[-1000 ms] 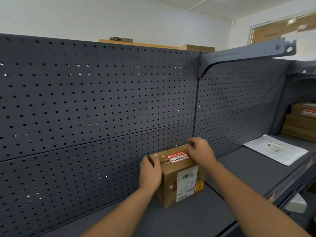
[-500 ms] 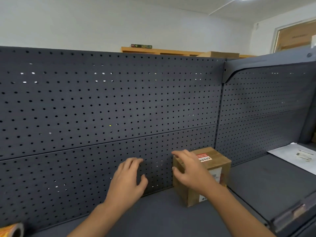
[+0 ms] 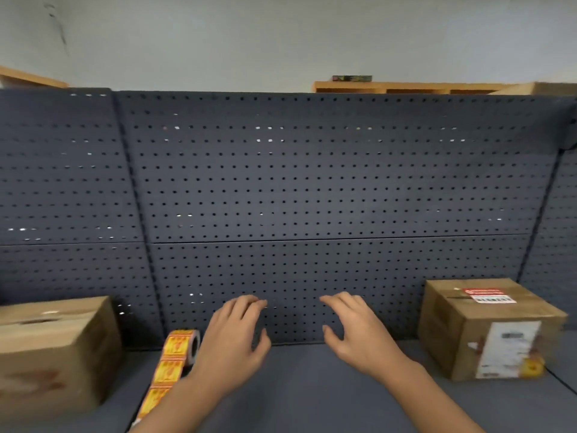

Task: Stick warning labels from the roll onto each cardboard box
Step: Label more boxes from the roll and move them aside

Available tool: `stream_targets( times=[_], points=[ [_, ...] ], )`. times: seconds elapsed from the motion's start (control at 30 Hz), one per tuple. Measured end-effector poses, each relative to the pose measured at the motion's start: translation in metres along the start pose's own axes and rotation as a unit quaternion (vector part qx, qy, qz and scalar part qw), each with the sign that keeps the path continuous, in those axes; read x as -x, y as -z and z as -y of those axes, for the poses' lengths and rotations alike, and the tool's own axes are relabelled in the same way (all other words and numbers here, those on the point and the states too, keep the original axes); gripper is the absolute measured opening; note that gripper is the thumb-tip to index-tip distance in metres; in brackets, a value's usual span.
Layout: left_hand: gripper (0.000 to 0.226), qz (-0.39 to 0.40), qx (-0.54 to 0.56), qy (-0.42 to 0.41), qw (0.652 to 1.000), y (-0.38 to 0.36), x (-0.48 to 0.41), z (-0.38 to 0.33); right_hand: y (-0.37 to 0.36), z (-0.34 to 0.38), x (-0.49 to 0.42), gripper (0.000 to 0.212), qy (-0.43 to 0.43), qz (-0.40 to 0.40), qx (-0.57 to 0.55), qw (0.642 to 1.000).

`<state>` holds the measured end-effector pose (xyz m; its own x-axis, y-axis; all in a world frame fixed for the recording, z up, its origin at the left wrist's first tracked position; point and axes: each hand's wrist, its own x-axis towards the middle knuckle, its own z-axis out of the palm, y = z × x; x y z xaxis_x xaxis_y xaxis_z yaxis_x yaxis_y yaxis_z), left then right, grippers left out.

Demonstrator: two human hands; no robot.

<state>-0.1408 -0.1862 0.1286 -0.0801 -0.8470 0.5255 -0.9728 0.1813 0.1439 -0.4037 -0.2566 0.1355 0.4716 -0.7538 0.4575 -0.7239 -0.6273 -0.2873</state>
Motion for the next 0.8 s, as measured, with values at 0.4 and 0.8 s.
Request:
stream_targets(
  times=[0.4, 0.8],
  points=[
    [0.046, -0.031, -0.065, 0.071, 0.995, 0.047, 0.077, 0.102, -0.07, 0.111, -0.034, 0.051, 0.023, 0.04, -0.058, 0.997],
    [0.045, -0.059, -0.054, 0.204, 0.976, 0.086, 0.133, 0.199, -0.136, 0.227, -0.063, 0.049, 0.04, 0.066, -0.106, 0.991]
  ],
)
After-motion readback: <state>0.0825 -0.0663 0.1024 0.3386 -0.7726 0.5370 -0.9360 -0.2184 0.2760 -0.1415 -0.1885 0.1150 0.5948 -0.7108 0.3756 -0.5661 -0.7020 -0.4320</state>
